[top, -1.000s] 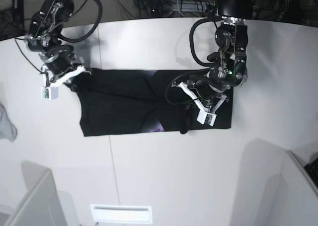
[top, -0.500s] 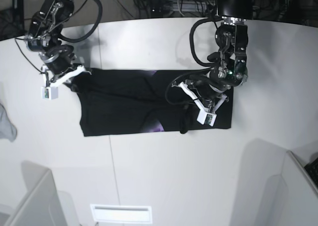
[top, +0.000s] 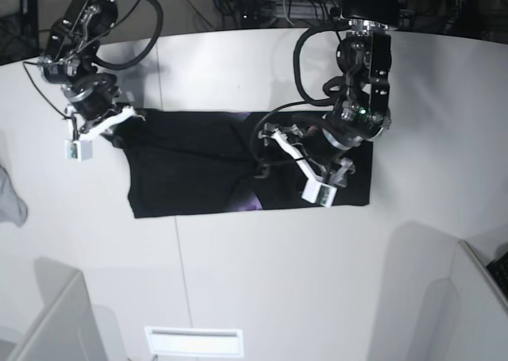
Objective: Fold the T-shirt properly
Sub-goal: 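Hold the strip end with the right gripper and fold the left gripper's end toward it, then release the strip and reposition both grippers to its two short ends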
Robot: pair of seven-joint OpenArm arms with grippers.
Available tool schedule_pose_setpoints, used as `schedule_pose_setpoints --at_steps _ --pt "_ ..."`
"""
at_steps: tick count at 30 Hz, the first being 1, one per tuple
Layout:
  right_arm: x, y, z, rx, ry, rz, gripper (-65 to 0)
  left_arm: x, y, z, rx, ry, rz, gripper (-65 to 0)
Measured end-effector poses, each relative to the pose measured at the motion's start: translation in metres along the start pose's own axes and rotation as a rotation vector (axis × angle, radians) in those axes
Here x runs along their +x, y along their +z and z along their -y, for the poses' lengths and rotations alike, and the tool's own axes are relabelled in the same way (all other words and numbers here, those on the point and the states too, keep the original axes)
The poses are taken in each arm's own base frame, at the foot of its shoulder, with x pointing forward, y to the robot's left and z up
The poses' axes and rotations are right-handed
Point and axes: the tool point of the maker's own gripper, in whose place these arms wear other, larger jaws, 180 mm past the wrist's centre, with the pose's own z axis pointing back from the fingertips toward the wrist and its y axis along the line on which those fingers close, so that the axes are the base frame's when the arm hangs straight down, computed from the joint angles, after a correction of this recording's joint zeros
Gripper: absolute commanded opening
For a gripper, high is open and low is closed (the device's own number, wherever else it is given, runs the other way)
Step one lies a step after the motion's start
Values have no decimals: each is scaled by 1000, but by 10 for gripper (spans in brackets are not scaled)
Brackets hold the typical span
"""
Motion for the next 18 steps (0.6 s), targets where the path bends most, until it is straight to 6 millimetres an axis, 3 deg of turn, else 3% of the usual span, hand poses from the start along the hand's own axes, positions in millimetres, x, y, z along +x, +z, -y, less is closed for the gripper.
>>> schedule_pose_setpoints --at_steps 2,3,5,7,9,11,12,14,18 --pt "1 -3 0 3 11 -48 -650 5 26 -34 95 40 52 -120" --pt "5 -3 1 2 24 -58 -606 3 42 -58 170 67 66 -120" --pt "14 -6 6 -5 37 -71 -443 -10 69 -101 303 115 56 -150" --pt "18 -14 9 -3 36 -111 -269 -19 93 -133 397 127 46 -267" --pt "24 -20 11 7 37 -127 -173 -21 105 -149 431 120 42 -423" --pt "31 -30 17 9 28 -141 -147 -27 118 -169 468 122 29 -609" --pt "32 -35 20 13 15 -152 -149 -32 125 -179 497 131 18 -650" --pt "32 -47 24 29 -12 -172 -149 -45 141 -202 566 156 -12 -650" --pt "20 -68 39 40 -79 -257 -149 -62 160 -228 640 246 -10 -650"
